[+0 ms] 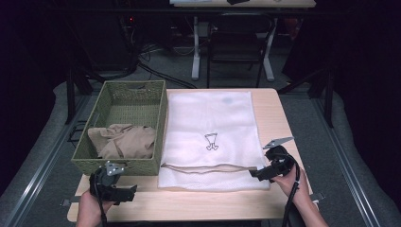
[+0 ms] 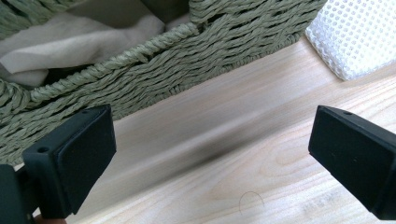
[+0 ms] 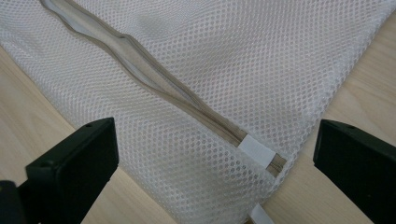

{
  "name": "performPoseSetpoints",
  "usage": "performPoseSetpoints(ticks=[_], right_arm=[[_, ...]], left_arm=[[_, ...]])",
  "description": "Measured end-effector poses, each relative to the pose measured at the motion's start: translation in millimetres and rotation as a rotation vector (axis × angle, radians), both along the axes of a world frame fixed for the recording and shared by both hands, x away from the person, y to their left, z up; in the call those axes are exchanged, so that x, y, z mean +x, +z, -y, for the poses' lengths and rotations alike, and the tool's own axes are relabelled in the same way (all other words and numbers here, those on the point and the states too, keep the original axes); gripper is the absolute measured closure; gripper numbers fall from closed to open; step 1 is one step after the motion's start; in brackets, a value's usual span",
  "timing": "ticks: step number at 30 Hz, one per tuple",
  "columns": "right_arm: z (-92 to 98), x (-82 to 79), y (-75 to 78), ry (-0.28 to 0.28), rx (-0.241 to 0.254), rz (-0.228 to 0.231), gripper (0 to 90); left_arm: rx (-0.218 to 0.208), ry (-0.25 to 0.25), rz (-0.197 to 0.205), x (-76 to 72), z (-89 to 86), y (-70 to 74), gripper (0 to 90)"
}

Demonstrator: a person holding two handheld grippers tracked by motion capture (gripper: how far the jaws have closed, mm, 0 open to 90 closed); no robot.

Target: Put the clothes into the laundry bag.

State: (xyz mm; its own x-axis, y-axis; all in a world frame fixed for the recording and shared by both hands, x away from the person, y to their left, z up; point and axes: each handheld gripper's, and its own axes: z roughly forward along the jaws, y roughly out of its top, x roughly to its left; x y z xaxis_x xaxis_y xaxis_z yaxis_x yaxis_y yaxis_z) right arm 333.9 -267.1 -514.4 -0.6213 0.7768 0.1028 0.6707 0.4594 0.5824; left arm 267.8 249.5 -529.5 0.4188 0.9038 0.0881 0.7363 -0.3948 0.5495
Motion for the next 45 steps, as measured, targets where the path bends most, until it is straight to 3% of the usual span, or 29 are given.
performPoseSetpoints(ticks=[21, 24, 33, 45], right_arm=[[-5.4, -0.5, 1.4, 0.015, 0.013, -0.006, 0.2], [-10.8, 2.8, 3.2, 0.018, -0.007, 0.008, 0.0], [-30.2, 12.8, 10.7, 0.086, 0.006, 0.048, 0.0], [-56.6, 30.1, 12.3, 0.156, -0.001, 0.049, 0.0]], left_arm=[[0.002, -0.003, -0.008, -0.5, 1.7, -0.8, 1.1], [0.001, -0.006, -0.006, 0.0, 1.8, -1.0, 1.1], [0.003, -0.007, -0.007, 0.6, 2.4, -1.5, 1.0], [0.007, -0.008, -0.013, 0.6, 2.2, -1.5, 1.0]])
